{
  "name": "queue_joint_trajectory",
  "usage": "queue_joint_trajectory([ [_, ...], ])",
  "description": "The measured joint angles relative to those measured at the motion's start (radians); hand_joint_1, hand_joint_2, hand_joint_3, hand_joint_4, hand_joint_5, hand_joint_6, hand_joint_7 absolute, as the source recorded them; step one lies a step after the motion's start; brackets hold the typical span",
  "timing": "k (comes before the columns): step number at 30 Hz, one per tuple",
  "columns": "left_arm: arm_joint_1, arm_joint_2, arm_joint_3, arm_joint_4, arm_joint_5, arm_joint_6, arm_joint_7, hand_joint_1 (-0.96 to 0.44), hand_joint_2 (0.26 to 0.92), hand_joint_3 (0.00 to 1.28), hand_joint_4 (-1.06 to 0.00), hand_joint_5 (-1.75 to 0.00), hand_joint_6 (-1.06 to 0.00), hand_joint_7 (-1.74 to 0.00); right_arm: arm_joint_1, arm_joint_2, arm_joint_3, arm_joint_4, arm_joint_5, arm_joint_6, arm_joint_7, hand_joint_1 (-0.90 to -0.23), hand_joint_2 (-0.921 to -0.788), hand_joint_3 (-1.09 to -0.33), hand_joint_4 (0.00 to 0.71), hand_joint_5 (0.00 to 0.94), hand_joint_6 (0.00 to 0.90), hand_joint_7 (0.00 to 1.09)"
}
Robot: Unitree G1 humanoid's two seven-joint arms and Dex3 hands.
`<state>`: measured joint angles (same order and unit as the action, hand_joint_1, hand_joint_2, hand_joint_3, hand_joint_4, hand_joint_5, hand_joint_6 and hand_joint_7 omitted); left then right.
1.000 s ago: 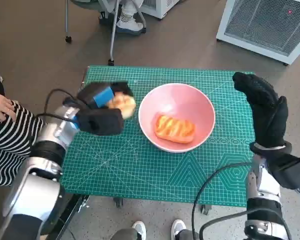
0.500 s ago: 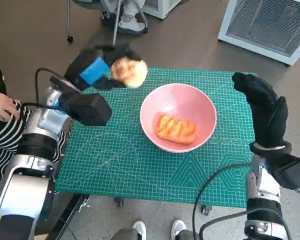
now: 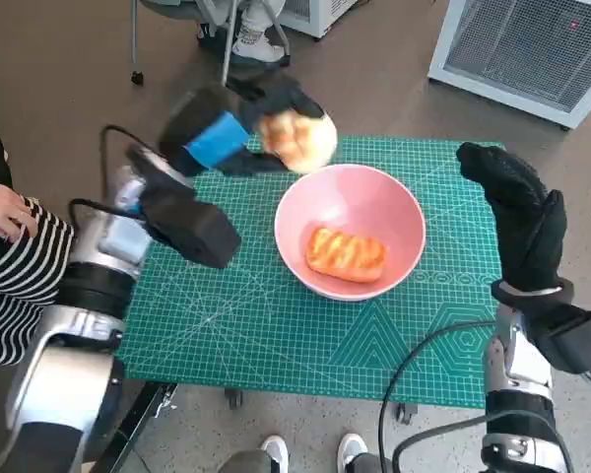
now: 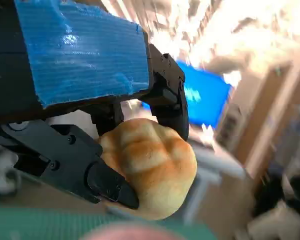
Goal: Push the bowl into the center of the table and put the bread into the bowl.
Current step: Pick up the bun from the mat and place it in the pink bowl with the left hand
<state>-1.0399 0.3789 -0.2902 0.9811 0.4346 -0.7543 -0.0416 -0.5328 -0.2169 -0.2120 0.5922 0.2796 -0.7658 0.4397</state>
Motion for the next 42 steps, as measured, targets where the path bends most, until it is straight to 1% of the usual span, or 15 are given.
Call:
queue_joint_trajectory([
  [4,0.0,-0.029,-0.016,0.043,0.003,0.002,-0.025,0.0,0.921,0.18,-0.57,-1.27,-0.47,-1.33,0.004,0.0,-0.001,-0.006,0.0,0.0,0.0,-0.733,-0.921,-0.763,0.15,0.002,0.029,0.48],
  [5,-0.001,-0.034,-0.018,0.051,0.003,0.002,-0.029,-0.07,0.921,0.19,-0.54,-1.18,-0.49,-1.34,0.005,0.0,-0.001,-0.008,0.0,0.0,0.0,-0.732,-0.921,-0.763,0.149,0.002,0.029,0.48],
  [6,-0.003,-0.041,-0.021,0.061,0.003,0.004,-0.036,-0.1,0.882,0.15,-0.52,-0.93,-0.46,-1.07,0.006,0.0,-0.001,-0.009,0.0,0.0,0.0,-0.731,-0.921,-0.766,0.149,0.001,0.029,0.48],
  [7,-0.004,-0.046,-0.024,0.068,0.003,0.007,-0.042,-0.12,0.866,0.11,-0.54,-0.69,-0.48,-0.83,0.007,-0.001,-0.001,-0.011,-0.001,-0.001,0.0,-0.731,-0.921,-0.768,0.148,0.001,0.028,0.48],
  [8,-0.006,-0.054,-0.027,0.075,0.003,0.013,-0.049,-0.14,0.861,0.09,-0.54,-0.57,-0.49,-0.72,0.009,-0.001,-0.002,-0.013,-0.001,-0.001,0.0,-0.731,-0.921,-0.769,0.148,0.001,0.028,0.48],
  [9,-0.008,-0.061,-0.031,0.084,0.005,0.017,-0.053,-0.16,0.854,0.06,-0.56,-0.39,-0.51,-0.55,0.011,-0.002,-0.003,-0.015,-0.001,-0.001,-0.001,-0.73,-0.921,-0.77,0.147,0.0,0.027,0.48],
  [10,-0.01,-0.069,-0.036,0.094,0.007,0.022,-0.058,-0.18,0.846,0.04,-0.54,-0.25,-0.51,-0.41,0.013,-0.002,-0.003,-0.017,-0.002,-0.002,-0.001,-0.728,-0.921,-0.774,0.147,0.0,0.026,0.48],
  [11,-0.012,-0.075,-0.044,0.102,0.013,0.028,-0.06,-0.2,0.84,0.03,-0.51,-0.16,-0.49,-0.32,0.015,-0.002,-0.003,-0.02,-0.004,-0.003,-0.001,-0.726,-0.921,-0.776,0.146,0.0,0.025,0.48],
  [13,-0.015,-0.085,-0.055,0.114,0.029,0.039,-0.062,-0.23,0.835,0.01,-0.46,-0.08,-0.47,-0.23,0.018,-0.002,-0.003,-0.024,-0.005,-0.003,-0.002,-0.725,-0.921,-0.78,0.146,0.0,0.024,0.48],
  [17,-0.015,-0.101,-0.071,0.138,0.044,0.065,-0.067,-0.29,0.83,0.01,-0.37,-0.02,-0.43,-0.14,0.023,-0.002,-0.003,-0.03,-0.007,-0.003,-0.005,-0.724,-0.921,-0.783,0.146,0.0,0.022,0.48],
  [18,-0.015,-0.103,-0.074,0.142,0.047,0.069,-0.067,-0.32,0.829,0.0,-0.31,-0.01,-0.39,-0.1,0.024,-0.002,-0.004,-0.031,-0.007,-0.003,-0.006,-0.724,-0.921,-0.784,0.146,0.0,0.022,0.48],
  [27,-0.015,-0.106,-0.081,0.15,0.062,0.087,-0.067,-0.37,0.824,0.0,-0.17,0.0,-0.27,-0.01,0.032,-0.002,-0.004,-0.036,-0.009,-0.003,-0.014,-0.723,-0.921,-0.785,0.145,0.0,0.02,0.48],
  [32,-0.014,-0.106,-0.055,0.15,0.028,0.087,-0.085,-0.38,0.822,0.0,-0.1,0.0,-0.2,0.0,0.032,-0.003,-0.004,-0.036,-0.01,-0.003,-0.017,-0.723,-0.921,-0.786,0.144,0.0,0.018,0.49],
  [37,-0.007,-0.105,-0.002,0.139,-0.044,0.083,-0.142,-0.42,0.823,0.0,-0.04,0.0,-0.16,0.0,0.032,-0.003,-0.004,-0.036,-0.009,-0.003,-0.018,-0.723,-0.921,-0.786,0.144,0.0,0.017,0.49],
  [42,0.015,-0.102,0.067,0.116,-0.15,0.078,-0.247,-0.42,0.82,0.0,-0.01,0.0,-0.15,0.0,0.031,-0.004,-0.004,-0.034,-0.01,-0.003,-0.019,-0.718,-0.921,-0.785,0.145,0.001,0.018,0.49],
])
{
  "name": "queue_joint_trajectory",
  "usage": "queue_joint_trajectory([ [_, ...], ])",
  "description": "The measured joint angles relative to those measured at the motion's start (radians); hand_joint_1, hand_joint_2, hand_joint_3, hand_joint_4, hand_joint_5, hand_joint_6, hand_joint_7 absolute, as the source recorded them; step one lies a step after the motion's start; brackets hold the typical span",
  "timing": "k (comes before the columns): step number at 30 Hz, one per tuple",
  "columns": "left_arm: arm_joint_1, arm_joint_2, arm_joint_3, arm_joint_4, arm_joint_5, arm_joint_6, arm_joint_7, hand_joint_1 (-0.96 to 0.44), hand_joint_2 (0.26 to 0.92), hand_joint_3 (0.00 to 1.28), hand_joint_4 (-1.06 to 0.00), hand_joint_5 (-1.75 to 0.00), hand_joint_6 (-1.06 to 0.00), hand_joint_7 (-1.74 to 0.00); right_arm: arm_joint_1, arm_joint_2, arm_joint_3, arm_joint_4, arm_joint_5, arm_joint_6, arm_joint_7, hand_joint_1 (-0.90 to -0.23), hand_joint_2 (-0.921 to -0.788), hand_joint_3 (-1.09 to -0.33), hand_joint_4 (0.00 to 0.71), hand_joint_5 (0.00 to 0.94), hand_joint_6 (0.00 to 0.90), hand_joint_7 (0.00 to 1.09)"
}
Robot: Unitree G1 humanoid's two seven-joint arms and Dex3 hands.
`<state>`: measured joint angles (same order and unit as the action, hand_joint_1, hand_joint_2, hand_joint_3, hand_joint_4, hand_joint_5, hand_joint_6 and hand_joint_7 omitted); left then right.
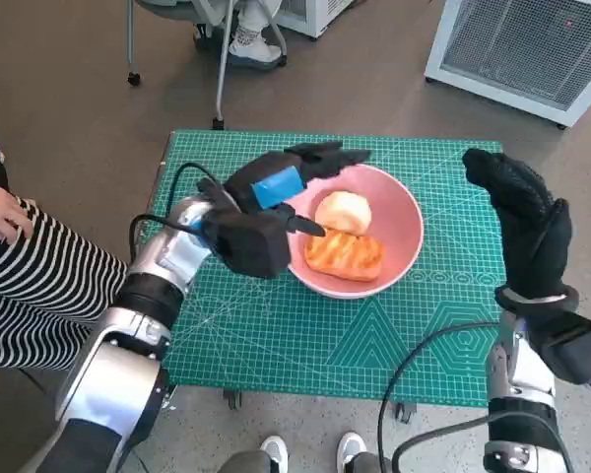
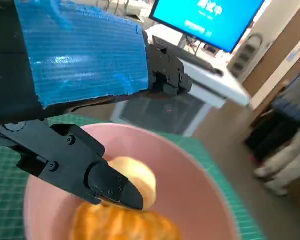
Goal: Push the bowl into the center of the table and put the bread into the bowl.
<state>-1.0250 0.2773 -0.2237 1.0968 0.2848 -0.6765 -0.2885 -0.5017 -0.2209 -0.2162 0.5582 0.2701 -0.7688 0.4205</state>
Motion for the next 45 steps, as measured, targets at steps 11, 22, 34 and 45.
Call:
queue_joint_trajectory([
  [11,0.067,0.0,0.209,-0.072,-0.354,0.044,-0.336,-0.42,0.833,0.01,-0.01,0.0,-0.16,-0.01,-0.008,0.0,0.001,0.006,0.001,0.0,0.0,-0.715,-0.921,-0.784,0.147,0.001,0.019,0.49],
  [22,0.209,-0.106,0.418,-0.295,-0.725,0.153,-0.476,-0.54,0.917,0.12,-0.07,-0.03,-0.21,-0.06,-0.023,0.0,0.005,-0.024,0.0,0.025,-0.011,-0.728,-0.921,-0.78,0.151,0.003,0.025,0.49],
  [34,0.317,-0.221,0.478,-0.377,-0.805,0.163,-0.458,-0.62,0.921,0.33,-0.07,-0.01,-0.05,-0.33,-0.072,0.0,0.012,-0.066,-0.001,0.073,-0.039,-0.755,-0.921,-0.784,0.145,0.0,0.03,0.48],
  [45,0.325,-0.237,0.471,-0.407,-0.773,0.149,-0.441,-0.61,0.921,0.33,-0.11,-0.02,0.0,-0.46,-0.1,0.003,0.024,-0.062,-0.003,0.079,-0.053,-0.753,-0.921,-0.789,0.14,0.0,0.032,0.48],
])
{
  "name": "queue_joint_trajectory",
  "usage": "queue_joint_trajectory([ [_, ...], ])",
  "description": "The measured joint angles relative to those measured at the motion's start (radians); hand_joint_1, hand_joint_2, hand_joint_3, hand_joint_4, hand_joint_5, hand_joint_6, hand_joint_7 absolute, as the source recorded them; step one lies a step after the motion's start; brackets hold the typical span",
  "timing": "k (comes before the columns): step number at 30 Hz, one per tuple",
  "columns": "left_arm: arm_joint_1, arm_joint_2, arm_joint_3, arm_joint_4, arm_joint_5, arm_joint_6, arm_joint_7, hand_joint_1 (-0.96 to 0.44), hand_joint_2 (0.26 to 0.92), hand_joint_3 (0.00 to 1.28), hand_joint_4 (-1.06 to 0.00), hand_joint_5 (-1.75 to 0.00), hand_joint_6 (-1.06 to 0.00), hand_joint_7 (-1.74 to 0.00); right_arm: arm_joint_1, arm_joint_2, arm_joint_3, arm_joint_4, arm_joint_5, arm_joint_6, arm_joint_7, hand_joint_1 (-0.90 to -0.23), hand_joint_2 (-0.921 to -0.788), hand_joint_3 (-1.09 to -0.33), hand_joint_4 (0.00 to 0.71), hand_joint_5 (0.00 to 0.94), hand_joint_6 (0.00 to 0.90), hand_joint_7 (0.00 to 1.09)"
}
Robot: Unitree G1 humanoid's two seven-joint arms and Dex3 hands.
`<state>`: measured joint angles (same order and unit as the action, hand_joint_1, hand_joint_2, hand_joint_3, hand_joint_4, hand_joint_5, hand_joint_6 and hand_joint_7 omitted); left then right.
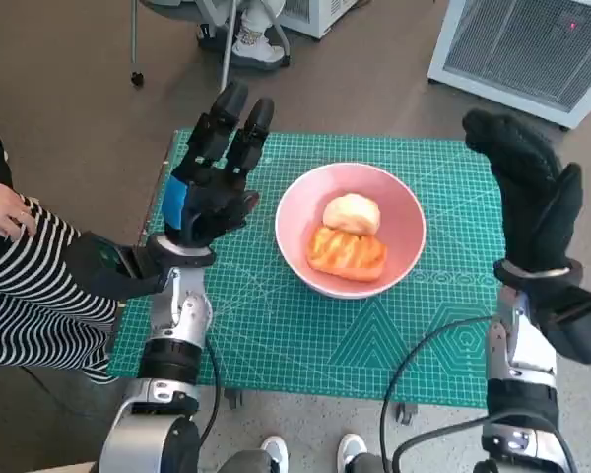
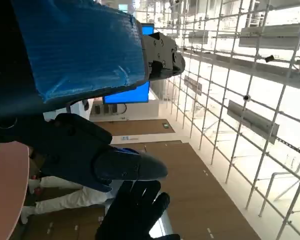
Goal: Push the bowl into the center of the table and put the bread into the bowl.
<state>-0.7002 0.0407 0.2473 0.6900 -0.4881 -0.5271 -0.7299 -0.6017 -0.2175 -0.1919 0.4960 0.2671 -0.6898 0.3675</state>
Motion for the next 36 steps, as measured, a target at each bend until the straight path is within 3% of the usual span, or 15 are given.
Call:
queue_joint_trajectory([
  [7,0.004,0.0,-0.005,-0.008,0.019,-0.006,0.012,-0.6,0.92,0.3,-0.12,-0.02,0.0,-0.48,-0.016,0.0,0.002,0.016,0.0,-0.004,-0.001,-0.748,-0.921,-0.791,0.14,0.0,0.033,0.48],
  [36,0.005,-0.001,-0.015,-0.008,0.052,-0.033,0.012,-0.54,0.921,0.28,-0.14,-0.02,0.0,-0.52,-0.018,0.0,0.002,0.016,0.0,-0.006,-0.001,-0.76,-0.921,-0.782,0.138,0.0,0.038,0.48],
])
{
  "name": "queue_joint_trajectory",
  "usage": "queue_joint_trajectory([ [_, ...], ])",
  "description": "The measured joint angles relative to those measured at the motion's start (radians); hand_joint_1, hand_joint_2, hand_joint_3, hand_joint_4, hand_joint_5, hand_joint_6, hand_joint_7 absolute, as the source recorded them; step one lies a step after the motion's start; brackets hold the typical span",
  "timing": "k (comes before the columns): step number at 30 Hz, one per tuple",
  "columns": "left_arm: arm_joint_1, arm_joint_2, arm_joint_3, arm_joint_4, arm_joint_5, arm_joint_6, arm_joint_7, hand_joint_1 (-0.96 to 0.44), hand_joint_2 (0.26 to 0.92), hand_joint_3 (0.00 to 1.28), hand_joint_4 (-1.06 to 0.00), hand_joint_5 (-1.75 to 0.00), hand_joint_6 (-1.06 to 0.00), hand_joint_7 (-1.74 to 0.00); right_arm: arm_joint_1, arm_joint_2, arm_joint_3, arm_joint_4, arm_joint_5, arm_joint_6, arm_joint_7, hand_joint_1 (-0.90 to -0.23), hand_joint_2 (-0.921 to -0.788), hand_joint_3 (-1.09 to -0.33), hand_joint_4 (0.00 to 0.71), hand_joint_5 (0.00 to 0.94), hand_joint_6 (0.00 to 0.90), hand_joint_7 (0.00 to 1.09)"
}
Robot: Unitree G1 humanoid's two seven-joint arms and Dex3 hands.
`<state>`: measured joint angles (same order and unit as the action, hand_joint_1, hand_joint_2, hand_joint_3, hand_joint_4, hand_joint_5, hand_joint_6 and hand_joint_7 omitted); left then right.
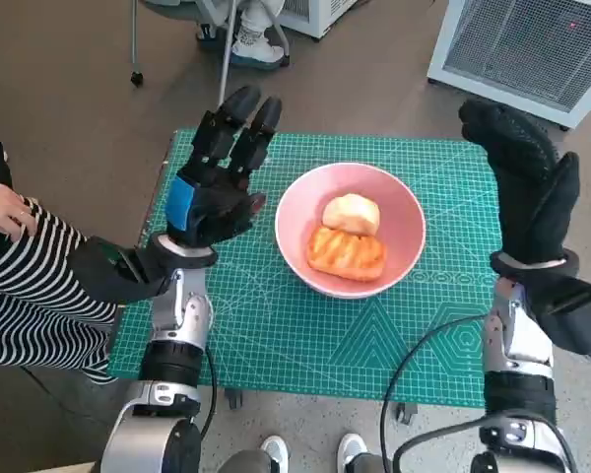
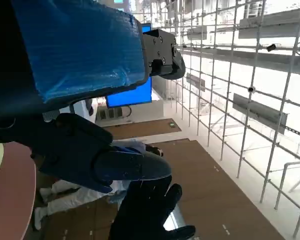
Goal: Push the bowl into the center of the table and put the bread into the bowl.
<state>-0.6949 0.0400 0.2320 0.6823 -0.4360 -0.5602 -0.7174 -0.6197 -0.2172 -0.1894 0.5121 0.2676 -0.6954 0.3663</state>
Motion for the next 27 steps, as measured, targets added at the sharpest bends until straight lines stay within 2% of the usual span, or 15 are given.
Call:
queue_joint_trajectory([
  [27,0.001,-0.003,-0.009,-0.041,-0.004,0.044,0.002,-0.53,0.918,0.26,-0.17,-0.03,0.0,-0.55,0.013,0.004,0.003,-0.035,0.0,0.038,-0.005,-0.755,-0.921,-0.784,0.135,0.0,0.035,0.48],
])
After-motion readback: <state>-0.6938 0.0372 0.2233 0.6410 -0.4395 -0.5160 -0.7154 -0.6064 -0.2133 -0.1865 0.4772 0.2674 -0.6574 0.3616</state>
